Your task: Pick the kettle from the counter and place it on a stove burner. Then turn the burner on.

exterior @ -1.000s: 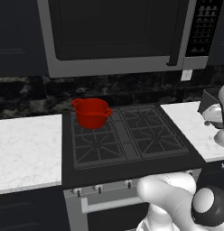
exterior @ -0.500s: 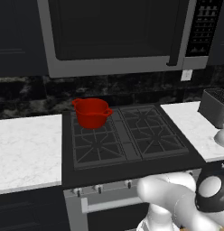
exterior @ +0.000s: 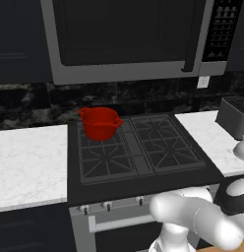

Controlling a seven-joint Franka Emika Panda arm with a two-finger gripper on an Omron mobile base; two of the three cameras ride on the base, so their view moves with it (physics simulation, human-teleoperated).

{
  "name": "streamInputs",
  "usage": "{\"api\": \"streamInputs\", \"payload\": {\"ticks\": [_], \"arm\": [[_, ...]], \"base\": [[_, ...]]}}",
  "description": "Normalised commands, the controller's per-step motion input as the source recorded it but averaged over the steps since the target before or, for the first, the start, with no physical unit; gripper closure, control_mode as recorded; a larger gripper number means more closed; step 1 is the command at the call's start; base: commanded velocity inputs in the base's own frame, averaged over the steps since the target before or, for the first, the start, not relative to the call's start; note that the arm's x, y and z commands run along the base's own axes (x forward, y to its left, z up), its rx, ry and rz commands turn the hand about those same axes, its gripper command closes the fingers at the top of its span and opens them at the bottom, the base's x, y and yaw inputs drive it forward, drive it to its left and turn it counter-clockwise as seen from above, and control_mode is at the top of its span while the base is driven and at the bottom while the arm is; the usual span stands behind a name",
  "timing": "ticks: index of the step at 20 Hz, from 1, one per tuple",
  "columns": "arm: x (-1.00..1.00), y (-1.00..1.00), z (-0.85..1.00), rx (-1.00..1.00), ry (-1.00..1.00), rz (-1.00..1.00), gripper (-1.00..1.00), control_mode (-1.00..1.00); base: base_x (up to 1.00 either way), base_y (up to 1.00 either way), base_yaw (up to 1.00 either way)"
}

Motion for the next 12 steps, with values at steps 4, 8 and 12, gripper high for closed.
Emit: {"api": "streamInputs", "payload": {"ticks": [4,8,12], "arm": [[0.07,-0.72,0.00,0.04,0.02,0.00,-1.00,-1.00],[0.22,-0.52,-0.08,0.01,0.01,0.00,-1.00,-1.00],[0.37,-0.13,-0.32,0.00,0.00,0.00,-1.00,-1.00]], "base": [[0.00,0.00,0.00],[0.00,0.00,0.00],[0.00,0.00,0.00]]}}
